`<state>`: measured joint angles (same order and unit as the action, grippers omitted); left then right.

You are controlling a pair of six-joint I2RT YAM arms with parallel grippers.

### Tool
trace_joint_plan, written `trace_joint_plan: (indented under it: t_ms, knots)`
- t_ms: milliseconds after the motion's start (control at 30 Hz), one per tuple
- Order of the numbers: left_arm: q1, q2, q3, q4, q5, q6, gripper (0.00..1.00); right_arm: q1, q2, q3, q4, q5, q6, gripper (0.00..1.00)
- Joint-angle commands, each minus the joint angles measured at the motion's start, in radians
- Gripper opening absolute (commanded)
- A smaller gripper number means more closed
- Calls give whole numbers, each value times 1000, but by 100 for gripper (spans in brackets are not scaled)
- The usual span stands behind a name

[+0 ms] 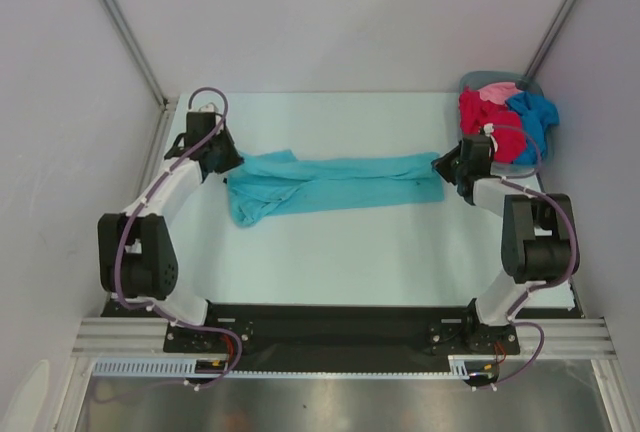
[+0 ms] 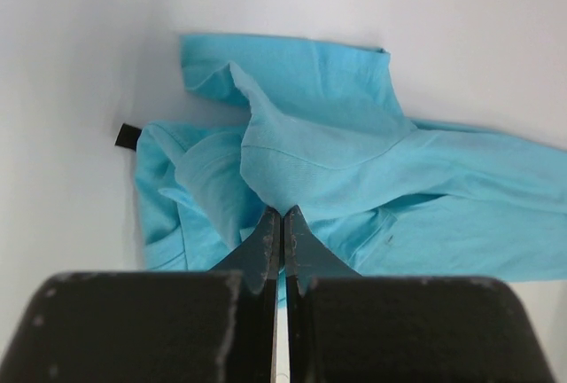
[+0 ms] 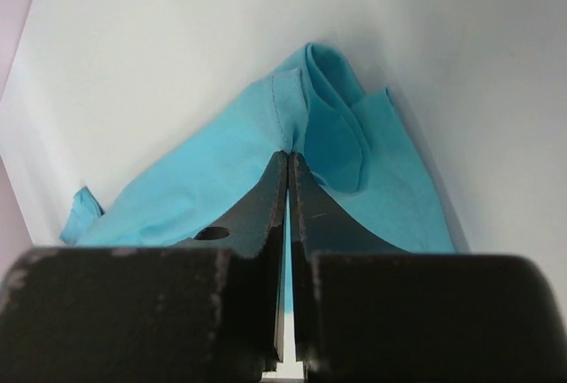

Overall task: Fold and stack the t-shirts
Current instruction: Fold the tshirt

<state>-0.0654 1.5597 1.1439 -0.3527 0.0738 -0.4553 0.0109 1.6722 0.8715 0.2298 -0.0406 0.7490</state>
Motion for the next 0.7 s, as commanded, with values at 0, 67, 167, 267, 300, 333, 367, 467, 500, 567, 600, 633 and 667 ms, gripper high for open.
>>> trace_joint_plan:
  t_ms: [0,67,167,267,300,333,367,467,500,567,600,633,667]
  knots:
    - [-7,60,94,37,-6,-16,0,-3,69,87,51,4,10,0]
    - [-7,91,145,34,-12,-16,0,-3,121,144,43,2,10,0]
    - [-7,155,218,28,-20,-14,0,3,171,237,14,8,3,0]
    - [-7,235,316,15,-29,-5,0,9,242,366,-23,15,-14,0]
    - [-7,255,345,3,-29,-3,0,11,282,407,-50,15,-26,0]
    - [-7,272,402,-3,-29,-2,0,9,302,443,-66,15,-33,0]
    - [-7,308,430,-11,-29,-2,0,11,322,515,-81,13,-37,0]
    - [-10,365,529,-35,-32,6,0,9,385,634,-133,13,-57,0]
    - [-11,379,551,-38,-31,7,0,11,399,661,-142,15,-63,0]
    - [-11,410,603,-48,-34,13,0,12,440,711,-167,15,-73,0]
    - [-11,415,612,-48,-32,15,0,12,454,742,-170,15,-80,0]
    - [-11,418,620,-48,-34,17,0,14,465,748,-172,15,-82,0]
    - [-11,422,622,-48,-34,17,0,14,468,747,-164,13,-83,0]
